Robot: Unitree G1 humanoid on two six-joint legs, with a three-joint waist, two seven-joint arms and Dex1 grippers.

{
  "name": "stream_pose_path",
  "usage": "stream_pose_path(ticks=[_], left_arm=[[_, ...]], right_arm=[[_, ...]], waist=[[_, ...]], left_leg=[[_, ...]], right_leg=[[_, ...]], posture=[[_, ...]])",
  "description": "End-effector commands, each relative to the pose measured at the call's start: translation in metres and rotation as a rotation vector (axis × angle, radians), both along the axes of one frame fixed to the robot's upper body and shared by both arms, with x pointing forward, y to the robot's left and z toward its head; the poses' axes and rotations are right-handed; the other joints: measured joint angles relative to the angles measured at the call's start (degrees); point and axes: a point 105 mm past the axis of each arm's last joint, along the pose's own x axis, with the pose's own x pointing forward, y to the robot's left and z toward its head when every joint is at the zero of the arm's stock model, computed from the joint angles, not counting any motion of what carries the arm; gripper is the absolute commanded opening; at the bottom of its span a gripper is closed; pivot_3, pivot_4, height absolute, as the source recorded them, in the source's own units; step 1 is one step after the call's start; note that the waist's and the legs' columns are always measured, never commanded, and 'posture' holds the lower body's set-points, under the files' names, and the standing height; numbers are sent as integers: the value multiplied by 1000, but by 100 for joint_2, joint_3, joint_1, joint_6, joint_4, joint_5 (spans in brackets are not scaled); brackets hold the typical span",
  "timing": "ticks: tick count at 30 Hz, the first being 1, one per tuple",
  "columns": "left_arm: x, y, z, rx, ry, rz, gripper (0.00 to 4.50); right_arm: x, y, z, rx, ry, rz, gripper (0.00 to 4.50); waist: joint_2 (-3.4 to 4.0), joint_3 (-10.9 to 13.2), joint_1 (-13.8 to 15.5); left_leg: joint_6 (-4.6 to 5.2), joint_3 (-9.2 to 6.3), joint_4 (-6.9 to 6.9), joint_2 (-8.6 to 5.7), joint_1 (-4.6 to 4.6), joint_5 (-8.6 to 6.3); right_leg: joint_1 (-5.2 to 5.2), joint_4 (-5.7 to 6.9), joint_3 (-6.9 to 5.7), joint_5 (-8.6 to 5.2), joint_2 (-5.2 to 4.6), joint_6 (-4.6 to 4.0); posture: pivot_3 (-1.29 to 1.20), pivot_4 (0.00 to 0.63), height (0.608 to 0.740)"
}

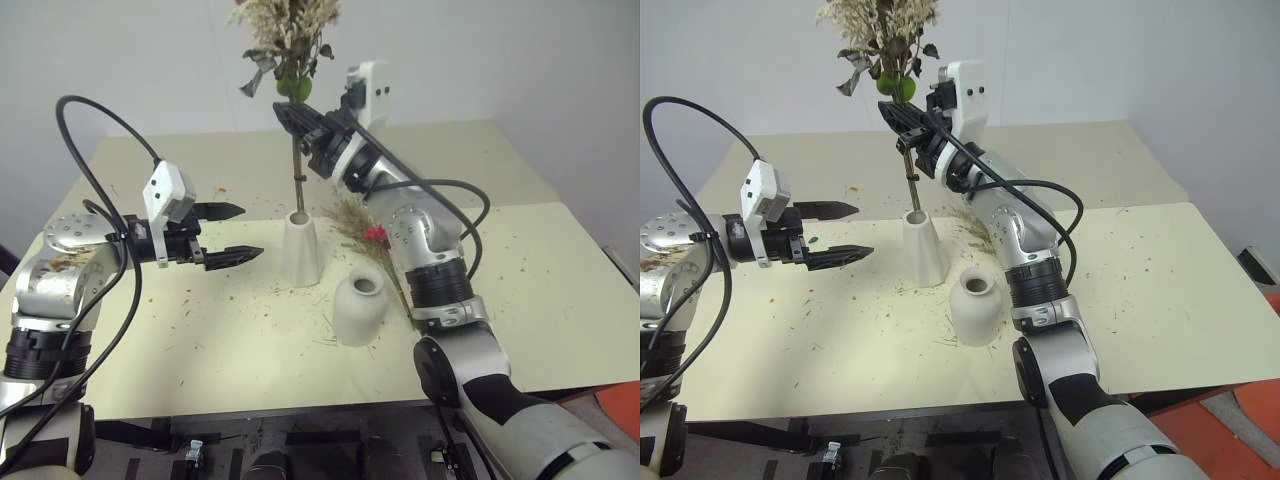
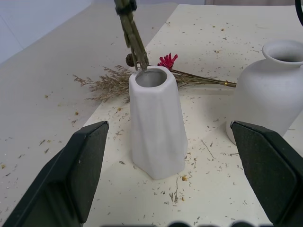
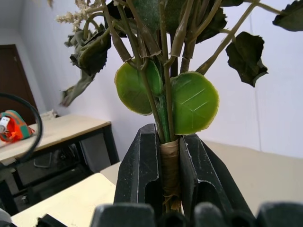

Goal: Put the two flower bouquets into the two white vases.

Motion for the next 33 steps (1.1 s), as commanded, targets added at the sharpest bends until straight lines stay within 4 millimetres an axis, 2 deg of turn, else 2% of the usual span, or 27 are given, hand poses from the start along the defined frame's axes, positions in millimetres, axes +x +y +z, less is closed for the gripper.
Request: stream_pose_path(ticks=[1, 17, 33], left_arm=[[-5, 3, 14, 2, -57, 7, 4500], [-6, 6, 22, -25, -71, 8, 4500], [-17, 18, 24, -18, -62, 36, 4500]], right_arm=[[-7, 3, 14, 23, -59, 11, 253], [-5, 11, -22, -26, -3, 30, 253], [-9, 10, -39, -47, -1, 38, 253]], waist=[[0, 0, -11], [2, -11, -23], [3, -12, -133]], left_leg=[[0, 0, 0, 1, 0, 0], [-2, -1, 1, 3, 5, 1], [-3, -9, -1, 7, 7, 1]], right_leg=[[0, 0, 0, 0, 0, 0], [4, 4, 0, 1, 1, -2], [3, 4, 0, 2, 2, -3]], posture=[[0, 150, 740], [0, 150, 740], [0, 150, 740]])
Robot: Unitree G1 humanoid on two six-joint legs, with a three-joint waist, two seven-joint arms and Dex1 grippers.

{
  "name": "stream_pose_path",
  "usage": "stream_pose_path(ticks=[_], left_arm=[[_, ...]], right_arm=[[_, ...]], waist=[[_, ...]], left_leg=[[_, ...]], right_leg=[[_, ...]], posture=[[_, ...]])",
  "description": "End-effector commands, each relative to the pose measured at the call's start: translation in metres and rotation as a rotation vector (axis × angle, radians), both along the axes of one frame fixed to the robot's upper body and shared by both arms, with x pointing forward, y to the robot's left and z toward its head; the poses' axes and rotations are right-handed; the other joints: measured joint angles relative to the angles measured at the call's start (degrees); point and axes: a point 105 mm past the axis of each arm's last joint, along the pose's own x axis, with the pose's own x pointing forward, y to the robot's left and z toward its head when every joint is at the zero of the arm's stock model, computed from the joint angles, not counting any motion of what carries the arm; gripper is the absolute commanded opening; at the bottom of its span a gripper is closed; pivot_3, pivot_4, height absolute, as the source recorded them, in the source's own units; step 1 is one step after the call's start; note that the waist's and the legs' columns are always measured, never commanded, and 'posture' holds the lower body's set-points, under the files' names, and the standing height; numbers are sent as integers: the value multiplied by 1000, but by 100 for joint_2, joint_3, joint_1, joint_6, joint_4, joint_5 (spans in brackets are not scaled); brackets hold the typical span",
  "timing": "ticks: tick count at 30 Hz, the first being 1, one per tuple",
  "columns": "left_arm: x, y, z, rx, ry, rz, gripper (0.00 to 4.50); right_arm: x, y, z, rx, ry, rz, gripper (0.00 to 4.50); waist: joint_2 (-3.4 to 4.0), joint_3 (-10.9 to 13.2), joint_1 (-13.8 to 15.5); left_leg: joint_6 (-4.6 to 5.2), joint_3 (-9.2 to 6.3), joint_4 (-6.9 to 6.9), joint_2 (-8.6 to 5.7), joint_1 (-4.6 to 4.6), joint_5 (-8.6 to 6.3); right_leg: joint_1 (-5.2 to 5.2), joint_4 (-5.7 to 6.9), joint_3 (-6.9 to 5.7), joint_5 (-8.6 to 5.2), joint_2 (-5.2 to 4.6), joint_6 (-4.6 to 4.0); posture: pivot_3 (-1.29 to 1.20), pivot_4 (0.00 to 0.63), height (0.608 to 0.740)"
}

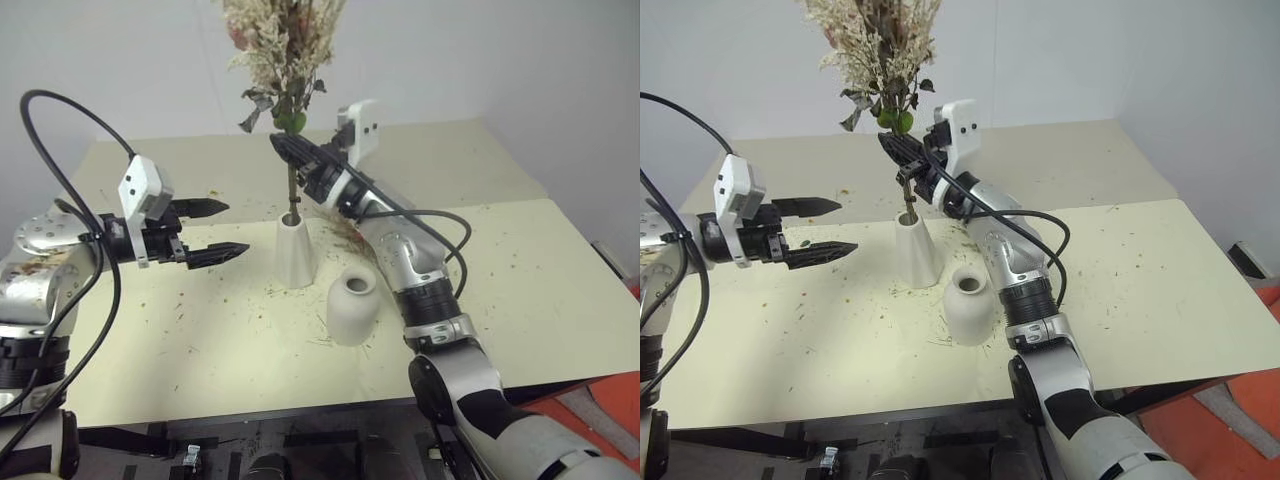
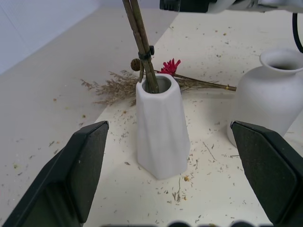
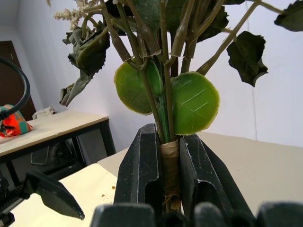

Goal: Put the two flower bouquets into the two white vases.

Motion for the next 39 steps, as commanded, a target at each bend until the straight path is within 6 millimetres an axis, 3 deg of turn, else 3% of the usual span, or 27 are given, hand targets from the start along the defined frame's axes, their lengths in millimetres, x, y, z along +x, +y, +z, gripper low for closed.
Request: stream_pose_path(ticks=[1, 7, 23, 39], left_arm=[[-6, 3, 12, 1, -43, 8, 4500], [-6, 3, 12, 0, -40, 12, 4500], [-6, 2, 13, -3, -40, 8, 4500], [-6, 2, 13, 1, -39, 9, 4500]], right_arm=[[-4, 3, -8, -28, 1, 13, 253], [-9, 7, -9, -42, -45, 19, 253], [-27, -2, 25, 89, -177, 42, 253], [-31, 2, 24, 98, -184, 84, 253]], waist=[[1, -1, 0], [1, -1, -6], [1, -1, -6], [1, -1, -7]], left_leg=[[0, 0, 0, 0, 0, 0], [0, 1, 0, 0, 1, 0], [0, 0, -2, 3, -1, 0], [0, 1, -2, 5, -1, 0]], right_leg=[[0, 0, 0, 0, 0, 0], [0, 0, 0, 0, 0, 0], [-4, -1, 0, 0, 1, -1], [-5, -1, 0, 1, 2, -1]], posture=[[0, 150, 740], [0, 150, 740], [0, 150, 740], [0, 150, 740]])
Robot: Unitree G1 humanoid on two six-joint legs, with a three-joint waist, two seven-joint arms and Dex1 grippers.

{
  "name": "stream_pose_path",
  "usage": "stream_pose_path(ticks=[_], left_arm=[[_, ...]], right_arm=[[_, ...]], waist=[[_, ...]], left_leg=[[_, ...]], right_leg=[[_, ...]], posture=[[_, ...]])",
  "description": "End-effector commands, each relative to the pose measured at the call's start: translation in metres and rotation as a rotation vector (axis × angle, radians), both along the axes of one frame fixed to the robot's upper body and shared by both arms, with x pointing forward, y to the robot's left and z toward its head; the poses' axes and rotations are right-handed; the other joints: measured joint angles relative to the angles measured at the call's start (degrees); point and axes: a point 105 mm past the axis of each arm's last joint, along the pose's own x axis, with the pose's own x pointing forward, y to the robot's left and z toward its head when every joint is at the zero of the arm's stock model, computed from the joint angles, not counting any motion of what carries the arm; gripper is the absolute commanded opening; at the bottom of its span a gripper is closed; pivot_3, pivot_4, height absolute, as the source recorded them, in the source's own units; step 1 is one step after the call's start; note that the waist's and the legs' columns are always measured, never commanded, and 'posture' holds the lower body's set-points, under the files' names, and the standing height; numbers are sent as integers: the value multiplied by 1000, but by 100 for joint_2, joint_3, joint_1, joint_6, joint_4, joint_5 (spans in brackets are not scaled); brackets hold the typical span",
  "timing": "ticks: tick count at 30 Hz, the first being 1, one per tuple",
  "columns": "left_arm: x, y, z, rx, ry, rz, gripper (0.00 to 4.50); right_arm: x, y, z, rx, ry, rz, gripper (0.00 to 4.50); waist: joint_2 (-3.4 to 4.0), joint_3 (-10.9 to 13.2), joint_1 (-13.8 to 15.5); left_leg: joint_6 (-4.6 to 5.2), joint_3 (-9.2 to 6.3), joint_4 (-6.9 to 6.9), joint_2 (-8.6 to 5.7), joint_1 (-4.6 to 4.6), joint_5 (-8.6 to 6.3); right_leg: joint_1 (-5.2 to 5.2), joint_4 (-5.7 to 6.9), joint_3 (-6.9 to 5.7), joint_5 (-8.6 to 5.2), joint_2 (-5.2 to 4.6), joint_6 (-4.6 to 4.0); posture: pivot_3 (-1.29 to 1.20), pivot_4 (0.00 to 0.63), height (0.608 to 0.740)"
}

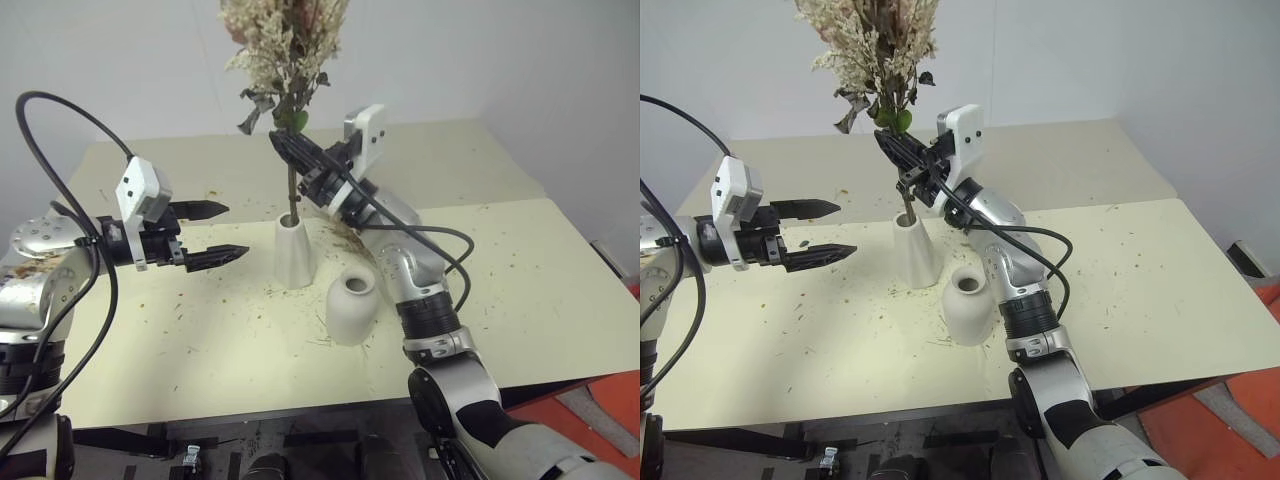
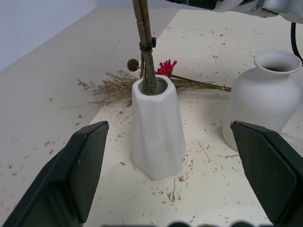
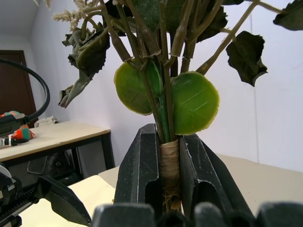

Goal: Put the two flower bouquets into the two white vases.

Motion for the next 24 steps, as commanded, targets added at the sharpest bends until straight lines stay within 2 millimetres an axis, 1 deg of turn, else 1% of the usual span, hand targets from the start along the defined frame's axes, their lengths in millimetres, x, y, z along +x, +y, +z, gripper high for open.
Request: stream_pose_path(ticks=[1, 5, 8, 12, 17, 20, 24], left_arm=[[-3, 3, 16, 0, -56, 6, 4500], [-4, 4, 16, 2, -56, 10, 4500], [-5, 4, 16, 2, -57, 11, 4500], [-7, 5, 16, 4, -54, 13, 4500], [-7, 5, 15, 4, -51, 13, 4500], [-8, 5, 14, 2, -48, 11, 4500], [-8, 5, 12, 0, -46, 9, 4500]], right_arm=[[-15, 3, 17, 34, -80, 60, 253], [-19, 8, 11, 9, -84, 93, 253], [-18, 10, 10, -3, -102, 80, 253], [-3, 4, 15, 2, -106, 9, 253], [8, -4, 20, 8, -112, -36, 253], [10, -9, 24, 16, -121, -48, 253], [8, -13, 33, 30, -143, -48, 253]], waist=[[0, 0, 0], [0, 0, -2], [0, 0, -3], [0, 0, -4], [0, 0, 3], [0, 0, 2], [0, 0, -3]], left_leg=[[0, 0, 0, 0, 0, 0], [0, 1, 0, 0, 0, 0], [0, 0, 0, 0, 0, 0], [0, 0, 0, 0, 1, 0], [-1, 2, 0, 1, 0, 0], [-1, 2, 0, 1, -1, 0], [-1, 3, -1, 2, -1, 0]], right_leg=[[0, 0, 0, 0, 0, 0], [0, 0, 0, 0, 0, 0], [0, 0, 0, 0, 0, 0], [-1, 0, 0, 1, 0, -1], [-1, -1, 0, 3, 0, -4], [-1, -2, 0, 3, 0, -4], [-2, -1, -1, 3, 1, -5]], posture=[[0, 150, 740], [0, 150, 740], [0, 150, 740], [0, 150, 740], [0, 150, 740], [0, 150, 740], [0, 150, 740]])
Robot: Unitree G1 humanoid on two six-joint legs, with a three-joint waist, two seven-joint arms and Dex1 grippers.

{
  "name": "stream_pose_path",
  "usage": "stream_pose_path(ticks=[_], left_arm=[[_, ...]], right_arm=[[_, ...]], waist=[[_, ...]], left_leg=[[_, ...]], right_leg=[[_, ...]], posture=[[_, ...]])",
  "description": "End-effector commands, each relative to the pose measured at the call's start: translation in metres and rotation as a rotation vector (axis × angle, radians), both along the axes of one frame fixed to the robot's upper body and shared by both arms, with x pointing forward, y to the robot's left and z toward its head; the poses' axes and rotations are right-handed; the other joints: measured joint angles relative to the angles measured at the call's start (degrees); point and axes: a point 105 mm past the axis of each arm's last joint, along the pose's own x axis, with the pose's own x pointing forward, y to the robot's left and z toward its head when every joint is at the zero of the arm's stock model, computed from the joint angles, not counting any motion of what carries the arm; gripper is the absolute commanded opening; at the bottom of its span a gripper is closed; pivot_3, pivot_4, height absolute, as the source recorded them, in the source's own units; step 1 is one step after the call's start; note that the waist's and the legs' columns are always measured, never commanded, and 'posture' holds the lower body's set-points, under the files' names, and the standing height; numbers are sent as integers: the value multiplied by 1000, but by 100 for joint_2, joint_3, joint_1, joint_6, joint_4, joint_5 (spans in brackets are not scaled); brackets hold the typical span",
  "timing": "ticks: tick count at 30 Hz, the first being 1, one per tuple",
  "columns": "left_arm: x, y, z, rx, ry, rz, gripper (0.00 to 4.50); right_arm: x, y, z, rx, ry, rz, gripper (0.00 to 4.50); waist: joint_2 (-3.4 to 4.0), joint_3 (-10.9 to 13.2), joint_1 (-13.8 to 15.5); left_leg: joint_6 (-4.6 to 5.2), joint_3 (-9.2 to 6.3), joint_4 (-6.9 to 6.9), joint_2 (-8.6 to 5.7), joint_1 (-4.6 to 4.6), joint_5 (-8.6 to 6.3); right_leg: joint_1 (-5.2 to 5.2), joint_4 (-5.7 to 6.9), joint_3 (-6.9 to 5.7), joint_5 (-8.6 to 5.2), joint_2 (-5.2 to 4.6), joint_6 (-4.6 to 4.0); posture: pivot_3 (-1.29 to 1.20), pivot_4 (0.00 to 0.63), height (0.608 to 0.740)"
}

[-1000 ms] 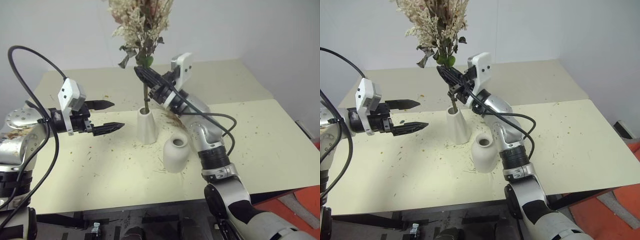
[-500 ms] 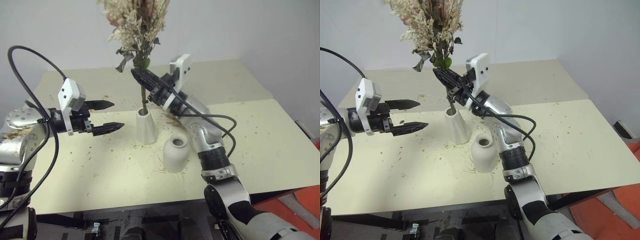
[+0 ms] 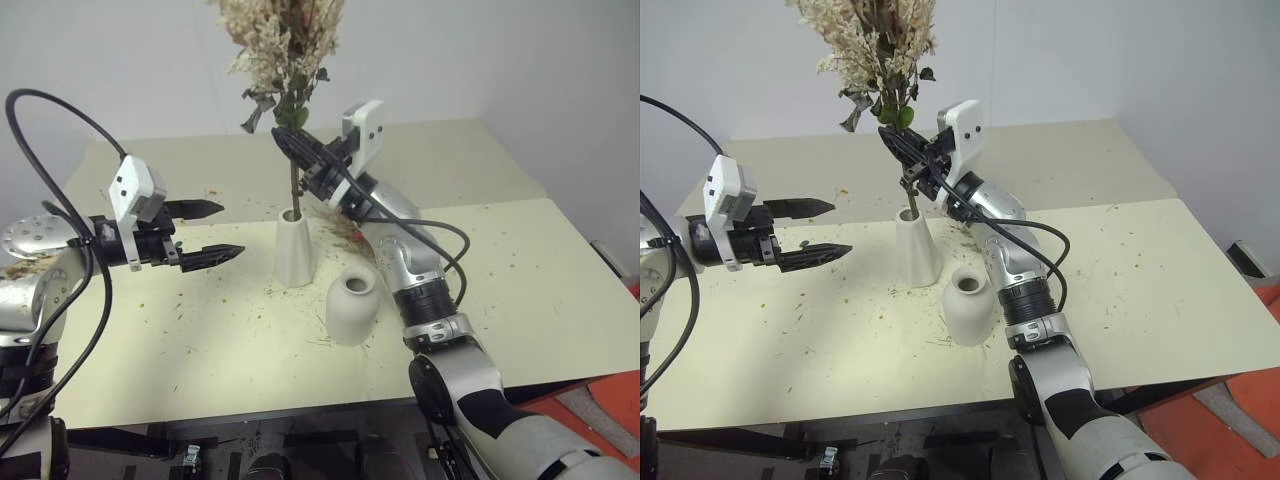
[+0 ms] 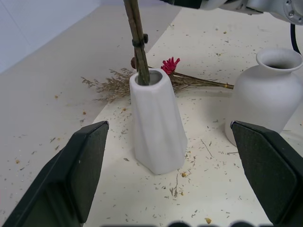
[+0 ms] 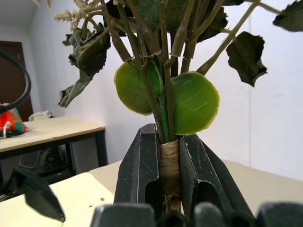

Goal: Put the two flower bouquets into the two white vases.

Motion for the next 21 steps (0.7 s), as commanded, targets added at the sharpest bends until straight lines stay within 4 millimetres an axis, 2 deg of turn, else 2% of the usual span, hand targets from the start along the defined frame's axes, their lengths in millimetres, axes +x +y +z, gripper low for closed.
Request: stream_pose_path(ticks=[1, 7, 21], left_arm=[[-5, 1, 10, -11, -42, -9, 4500], [-5, 1, 9, -9, -38, -11, 4500], [-5, 1, 8, -10, -29, -11, 4500]], right_arm=[[-11, -5, 33, 59, -106, 8, 253], [-23, -4, 42, 82, -132, 47, 253], [-41, 11, 33, 62, -107, 130, 253]], waist=[[0, 0, 0], [0, 0, 3], [0, 0, 3]], left_leg=[[0, 0, 0, 0, 0, 0], [0, -2, 0, 0, -1, 0], [0, -3, 0, 2, 0, 0]], right_leg=[[0, 0, 0, 0, 0, 0], [0, 0, 0, 0, -1, 0], [-1, 1, 0, 0, 0, -1]], posture=[[0, 150, 740], [0, 150, 740], [0, 150, 740]])
